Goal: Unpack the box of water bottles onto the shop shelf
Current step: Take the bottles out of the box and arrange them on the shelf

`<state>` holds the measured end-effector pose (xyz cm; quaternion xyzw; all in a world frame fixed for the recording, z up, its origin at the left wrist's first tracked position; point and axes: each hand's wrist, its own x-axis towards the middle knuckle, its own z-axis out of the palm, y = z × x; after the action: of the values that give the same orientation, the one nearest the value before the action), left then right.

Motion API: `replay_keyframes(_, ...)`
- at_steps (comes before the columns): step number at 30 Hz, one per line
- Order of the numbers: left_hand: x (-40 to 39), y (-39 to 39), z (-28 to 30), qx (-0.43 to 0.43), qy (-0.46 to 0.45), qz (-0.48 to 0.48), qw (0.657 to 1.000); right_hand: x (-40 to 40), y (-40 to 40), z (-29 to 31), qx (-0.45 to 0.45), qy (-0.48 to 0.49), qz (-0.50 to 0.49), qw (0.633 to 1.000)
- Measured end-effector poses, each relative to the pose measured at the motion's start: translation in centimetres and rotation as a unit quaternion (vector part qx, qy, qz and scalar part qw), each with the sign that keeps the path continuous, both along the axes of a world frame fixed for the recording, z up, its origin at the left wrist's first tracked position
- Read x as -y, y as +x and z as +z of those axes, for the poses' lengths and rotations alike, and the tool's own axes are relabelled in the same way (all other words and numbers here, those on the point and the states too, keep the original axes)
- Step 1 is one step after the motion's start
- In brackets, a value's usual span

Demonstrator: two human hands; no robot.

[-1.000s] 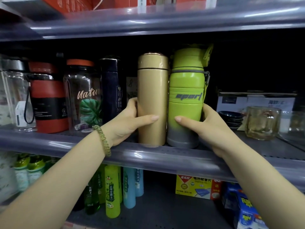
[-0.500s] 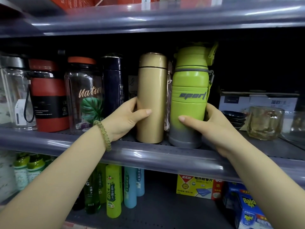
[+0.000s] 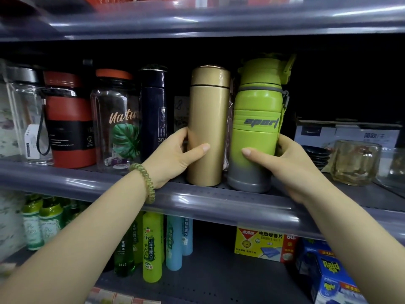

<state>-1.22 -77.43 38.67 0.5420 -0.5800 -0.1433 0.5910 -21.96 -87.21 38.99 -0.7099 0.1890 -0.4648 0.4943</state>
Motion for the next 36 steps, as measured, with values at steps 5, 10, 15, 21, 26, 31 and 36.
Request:
replay_keyframes(5,-0.7,-0.2,0.0,0.034,0.012,0.014,0.999,-0.6,-0.1,-0.1,-0.009,-0.024,-0.011,1.0)
replay_keyframes(10,-1.8,-0.2,0.2,0.087,0.028,0.045,0.995,-1.4,-0.2,0.1,-0.03,-0.07,-0.069,0.995)
replay_keyframes(15,-5.2,0.4,-0.2,0.082,-0.031,0.122,0.989,-3.7,-1.0,-0.5,-0.037,-0.199,-0.285,0.937)
replay_keyframes(21,-8.8,4.6,-0.4,0.029,-0.172,0.231,0.957,-9.8,3.8,-0.7,0.076,-0.37,-0.172,0.91)
replay_keyframes(26,-9.8,7.6,-1.2,0.082,-0.199,0.325,0.921,-12.2,11.8,-0.9,-0.06,-0.262,-0.05,0.962)
replay_keyframes(31,-9.5,10.2,-1.6,0.089,-0.17,0.366,0.911,-11.0,15.9,-0.7,-0.128,-0.167,-0.072,0.975)
replay_keyframes(36,-8.7,11.6,-1.2,0.048,-0.031,0.331,0.942,-9.7,17.4,0.8,-0.174,-0.03,-0.037,0.984)
